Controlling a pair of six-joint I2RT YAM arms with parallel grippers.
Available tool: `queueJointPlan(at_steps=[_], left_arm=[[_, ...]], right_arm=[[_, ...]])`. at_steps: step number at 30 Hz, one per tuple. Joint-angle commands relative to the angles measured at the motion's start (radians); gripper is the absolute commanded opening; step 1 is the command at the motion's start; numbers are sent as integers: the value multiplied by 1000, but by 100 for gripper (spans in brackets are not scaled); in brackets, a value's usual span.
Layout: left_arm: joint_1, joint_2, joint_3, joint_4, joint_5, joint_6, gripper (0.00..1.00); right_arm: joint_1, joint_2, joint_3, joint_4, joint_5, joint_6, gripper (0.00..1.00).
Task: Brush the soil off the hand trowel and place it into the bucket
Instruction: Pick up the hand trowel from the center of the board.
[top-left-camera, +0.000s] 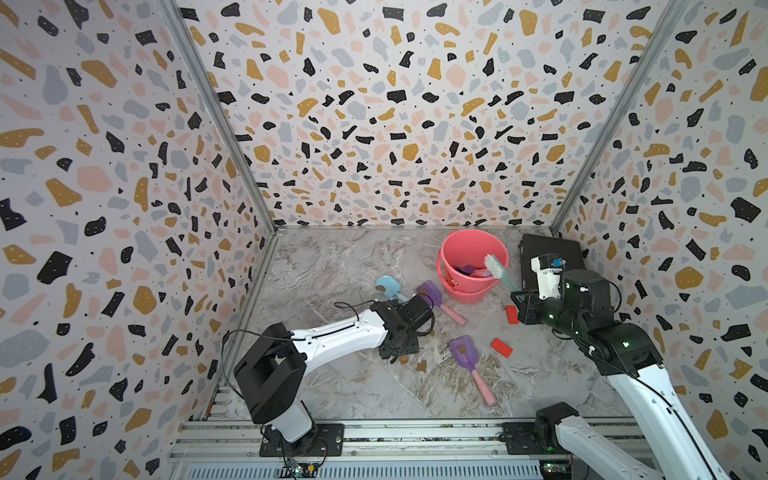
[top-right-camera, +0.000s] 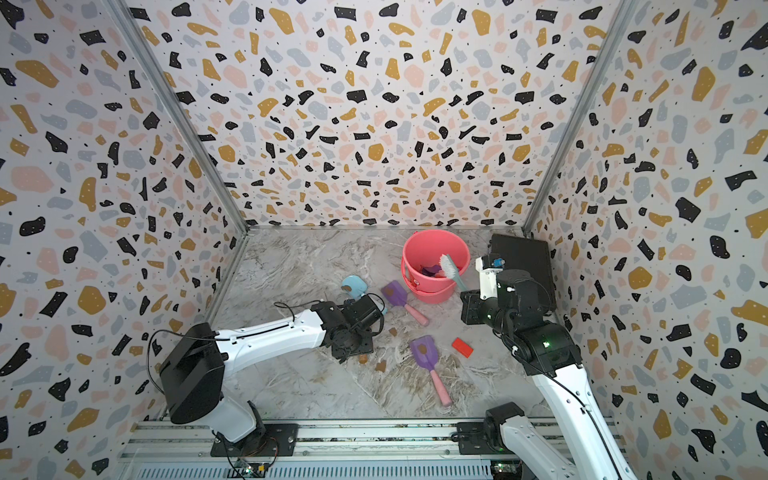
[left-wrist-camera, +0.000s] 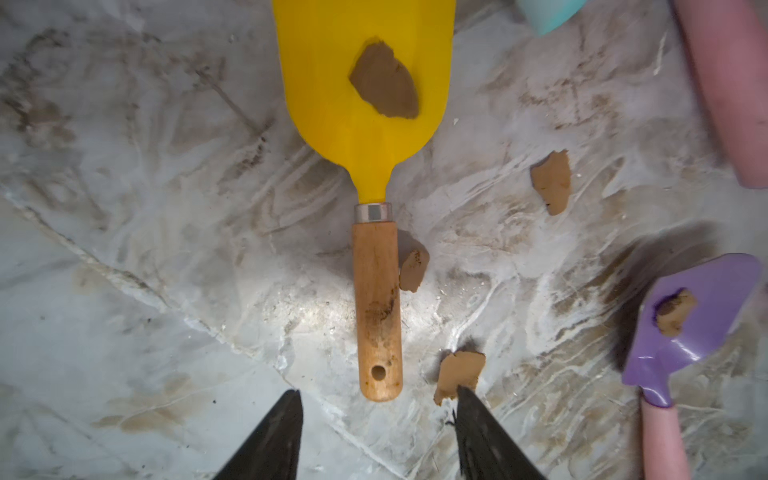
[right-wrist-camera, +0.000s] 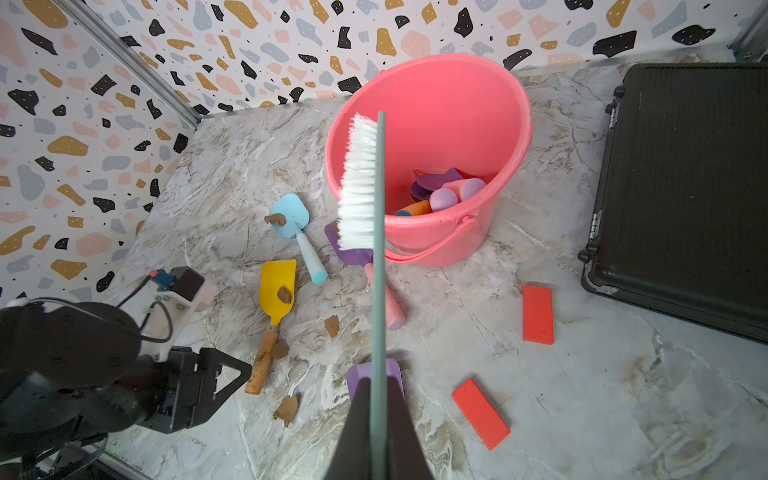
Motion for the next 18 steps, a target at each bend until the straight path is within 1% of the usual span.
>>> queueJointPlan(at_steps=[1,3,5,7,13,17,18], left_arm=[[-2,34,-33,58,42,60,59],[-2,48,-45,87,62,91,59],[-2,61,-48,87,59,106,58],[-2,72,-52,91,61,121,56],[-2,87,-56,81,22,166,49],[0,100,-47,73,-2,171,44],[0,103,-44,71,-3,199,43]], right_arm=[[6,-16,-1,17,6,-1,0],[6,-15,1,18,6,-1,0],[6,-14,3,17,4,-2,0],[6,-15,5,13,6,-3,0],[6,-25,9,5,12,-3,0],[6,-31,11,5,19,-1,0],[6,-32,10,4,21,-2,0]])
